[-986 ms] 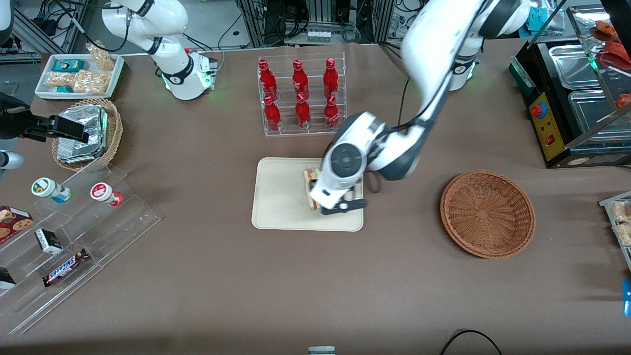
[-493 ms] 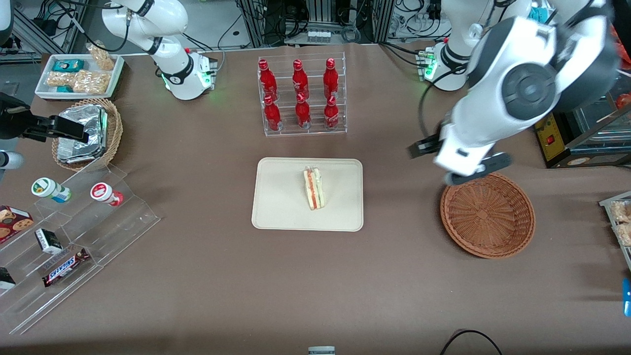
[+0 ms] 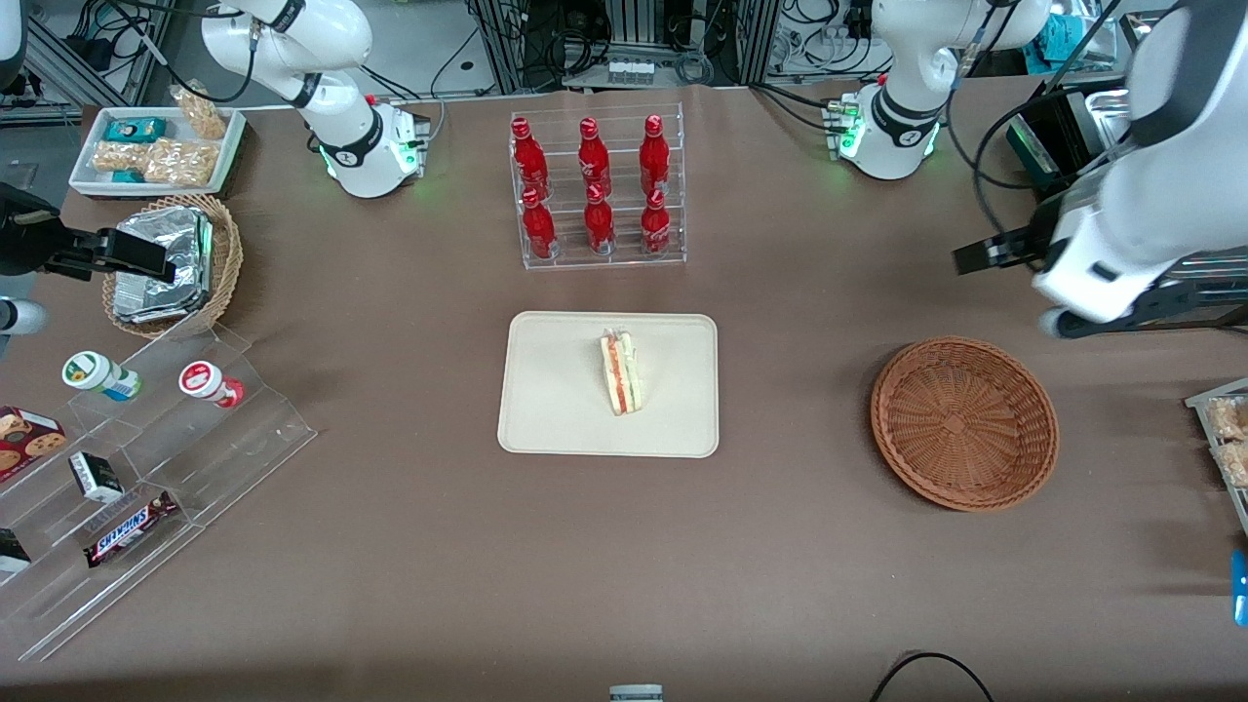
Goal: Place sandwich from basket to tray
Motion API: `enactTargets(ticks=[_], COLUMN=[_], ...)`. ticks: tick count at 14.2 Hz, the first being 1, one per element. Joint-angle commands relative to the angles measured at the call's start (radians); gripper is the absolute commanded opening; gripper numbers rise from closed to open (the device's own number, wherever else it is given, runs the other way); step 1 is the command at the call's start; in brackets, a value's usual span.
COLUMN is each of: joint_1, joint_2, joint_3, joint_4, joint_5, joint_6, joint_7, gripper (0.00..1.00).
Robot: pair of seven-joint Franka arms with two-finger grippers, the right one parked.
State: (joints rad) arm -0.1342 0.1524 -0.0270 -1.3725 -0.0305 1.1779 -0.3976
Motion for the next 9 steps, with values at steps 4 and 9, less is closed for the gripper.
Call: enactTargets(ticks=[4,9], joint_1=[0.056,0.070], joint_2=[-0.027,-0.051], joint_3=[-0.010,0.035], joint_4=[0.044,-0.035], joint_5=[0.021,0.057], joint_6=[-0.036,-0.040], joint_7=[0.011,0.003], gripper=[1.00,1.00])
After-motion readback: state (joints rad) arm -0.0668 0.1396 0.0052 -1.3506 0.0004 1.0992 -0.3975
